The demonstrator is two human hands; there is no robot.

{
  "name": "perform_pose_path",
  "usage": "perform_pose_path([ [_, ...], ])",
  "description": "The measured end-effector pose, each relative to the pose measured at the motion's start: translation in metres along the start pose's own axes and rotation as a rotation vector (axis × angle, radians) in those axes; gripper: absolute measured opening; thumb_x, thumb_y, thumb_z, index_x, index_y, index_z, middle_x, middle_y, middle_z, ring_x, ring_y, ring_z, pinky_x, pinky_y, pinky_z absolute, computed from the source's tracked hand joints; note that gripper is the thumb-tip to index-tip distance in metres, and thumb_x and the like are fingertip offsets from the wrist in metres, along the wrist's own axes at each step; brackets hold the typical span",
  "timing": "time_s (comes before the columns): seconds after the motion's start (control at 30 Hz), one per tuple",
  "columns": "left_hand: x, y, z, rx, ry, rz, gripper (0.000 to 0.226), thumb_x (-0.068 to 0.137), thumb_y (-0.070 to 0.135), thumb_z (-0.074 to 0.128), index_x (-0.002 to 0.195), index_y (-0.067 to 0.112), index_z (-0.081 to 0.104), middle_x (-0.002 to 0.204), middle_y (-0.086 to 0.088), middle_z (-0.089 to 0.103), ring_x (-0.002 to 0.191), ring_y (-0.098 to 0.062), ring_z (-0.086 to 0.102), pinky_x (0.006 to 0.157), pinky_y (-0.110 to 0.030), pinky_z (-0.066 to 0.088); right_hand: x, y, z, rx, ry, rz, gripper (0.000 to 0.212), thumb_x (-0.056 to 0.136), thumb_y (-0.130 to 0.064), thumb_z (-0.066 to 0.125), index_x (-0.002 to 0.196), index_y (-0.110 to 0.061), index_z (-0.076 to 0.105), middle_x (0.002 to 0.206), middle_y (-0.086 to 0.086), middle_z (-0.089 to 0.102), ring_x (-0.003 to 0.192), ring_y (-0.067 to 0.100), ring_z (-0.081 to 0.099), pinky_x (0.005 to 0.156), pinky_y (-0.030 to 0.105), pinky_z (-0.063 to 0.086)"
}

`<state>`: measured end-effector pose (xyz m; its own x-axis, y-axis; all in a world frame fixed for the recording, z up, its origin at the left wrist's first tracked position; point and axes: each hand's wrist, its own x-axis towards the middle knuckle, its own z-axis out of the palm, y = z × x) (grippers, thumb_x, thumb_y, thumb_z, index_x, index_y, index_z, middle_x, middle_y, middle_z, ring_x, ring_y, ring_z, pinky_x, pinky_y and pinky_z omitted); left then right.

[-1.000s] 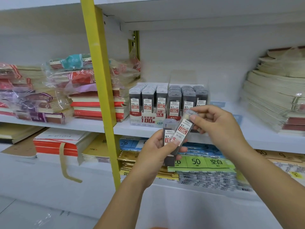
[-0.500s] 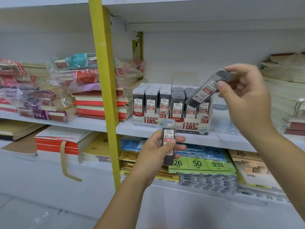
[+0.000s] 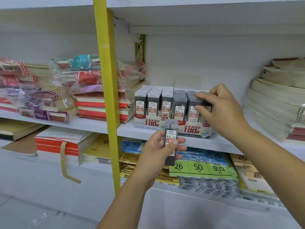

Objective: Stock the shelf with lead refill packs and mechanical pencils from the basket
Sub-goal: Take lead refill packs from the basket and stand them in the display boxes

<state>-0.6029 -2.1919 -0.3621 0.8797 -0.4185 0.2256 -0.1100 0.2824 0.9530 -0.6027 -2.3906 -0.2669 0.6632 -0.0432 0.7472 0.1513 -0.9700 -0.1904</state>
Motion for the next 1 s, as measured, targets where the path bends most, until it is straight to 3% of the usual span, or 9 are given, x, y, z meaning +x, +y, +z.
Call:
perform_pose_path([
  [0.1, 0.000, 0.000, 0.001, 0.031, 0.038, -0.004, 0.020, 0.096, 0.021, 0.066, 0.110, 0.036, 0.069, 0.102, 0.003, 0.077, 0.094, -0.016, 0.075, 0.079, -0.036, 0.063, -0.011, -0.008, -0.002, 0.004, 0.067, -0.015, 0.043, 0.092, -0.023, 0.063, 0.133, -0.018, 0.057, 0.105, -0.003, 0.042, 0.099, 0.016, 0.046, 0.081, 0.028, 0.041],
  [0.17, -0.001, 0.001, 0.004, 0.049, 0.047, 0.001, 0.020, 0.095, 0.024, 0.067, 0.103, 0.042, 0.072, 0.097, 0.001, 0.078, 0.089, -0.017, 0.076, 0.081, -0.039, 0.063, -0.028, -0.017, -0.003, 0.151, 0.135, -0.068, 0.032, 0.094, -0.022, 0.058, 0.125, -0.017, 0.062, 0.100, -0.007, 0.049, 0.089, 0.010, 0.048, 0.078, 0.024, 0.043],
  [0.3, 0.000, 0.007, 0.012, 0.080, 0.015, 0.057, 0.017, 0.095, 0.021, 0.068, 0.104, 0.035, 0.074, 0.096, 0.002, 0.077, 0.090, -0.014, 0.075, 0.072, -0.029, 0.062, -0.054, -0.035, -0.001, 0.560, -0.136, 0.020, 0.028, 0.091, -0.033, 0.059, 0.119, -0.039, 0.062, 0.090, -0.019, 0.061, 0.075, 0.002, 0.053, 0.068, 0.009, 0.041],
  [0.4, 0.002, 0.011, 0.018, 0.124, 0.008, 0.090, 0.017, 0.094, 0.020, 0.069, 0.104, 0.033, 0.072, 0.099, 0.006, 0.077, 0.093, -0.011, 0.074, 0.074, -0.026, 0.062, -0.054, -0.036, -0.002, 0.699, -0.231, 0.084, 0.036, 0.089, -0.018, 0.067, 0.115, -0.043, 0.064, 0.094, -0.018, 0.068, 0.083, 0.003, 0.062, 0.076, 0.019, 0.049],
  [0.5, 0.005, 0.013, 0.021, 0.381, 0.111, 0.267, 0.022, 0.089, 0.029, 0.074, 0.104, 0.045, 0.068, 0.108, 0.024, 0.069, 0.104, 0.006, 0.063, 0.085, -0.012, 0.052, -0.042, -0.030, -0.018, 0.778, -0.081, 0.099, 0.038, 0.088, -0.012, 0.068, 0.101, -0.048, 0.066, 0.096, -0.013, 0.072, 0.091, 0.014, 0.067, 0.076, 0.029, 0.057],
  [0.6, 0.011, 0.011, 0.018, 0.890, 0.309, 0.528, 0.047, 0.091, 0.040, 0.069, 0.135, 0.038, 0.055, 0.137, 0.028, 0.046, 0.132, 0.007, 0.037, 0.110, -0.014, 0.027, -0.023, -0.019, -0.042, 0.723, 0.137, 0.014, 0.034, 0.091, -0.015, 0.064, 0.103, -0.047, 0.061, 0.097, -0.011, 0.070, 0.088, 0.012, 0.066, 0.071, 0.024, 0.057],
  [0.73, 0.020, 0.000, 0.010, 1.237, 0.285, 0.511, 0.072, 0.097, 0.051, 0.053, 0.157, 0.036, 0.017, 0.168, 0.011, 0.004, 0.154, -0.008, -0.008, 0.123, -0.033, -0.001, -0.007, -0.010, -0.049, 0.438, 0.214, -0.187, 0.029, 0.093, -0.012, 0.062, 0.118, -0.024, 0.058, 0.102, -0.007, 0.065, 0.086, 0.010, 0.062, 0.074, 0.018, 0.051],
  [0.83, 0.025, -0.010, 0.006, 1.315, 0.233, 0.498, 0.078, 0.098, 0.053, 0.048, 0.158, 0.038, 0.001, 0.167, 0.013, -0.013, 0.151, -0.007, -0.022, 0.124, -0.038, -0.007, -0.001, -0.006, -0.043, 0.283, 0.138, -0.252, 0.029, 0.092, -0.014, 0.062, 0.120, -0.020, 0.055, 0.096, -0.010, 0.061, 0.083, 0.006, 0.057, 0.073, 0.010, 0.047],
  [1.0, 0.027, -0.016, 0.001, 1.315, 0.231, 0.521, 0.078, 0.099, 0.052, 0.047, 0.157, 0.040, -0.004, 0.167, 0.013, -0.012, 0.151, -0.006, -0.022, 0.125, -0.038, -0.004, 0.010, -0.001, -0.032, 0.404, -0.083, -0.060, 0.030, 0.087, -0.015, 0.069, 0.104, -0.033, 0.051, 0.090, -0.014, 0.066, 0.081, -0.002, 0.060, 0.071, 0.009, 0.046],
])
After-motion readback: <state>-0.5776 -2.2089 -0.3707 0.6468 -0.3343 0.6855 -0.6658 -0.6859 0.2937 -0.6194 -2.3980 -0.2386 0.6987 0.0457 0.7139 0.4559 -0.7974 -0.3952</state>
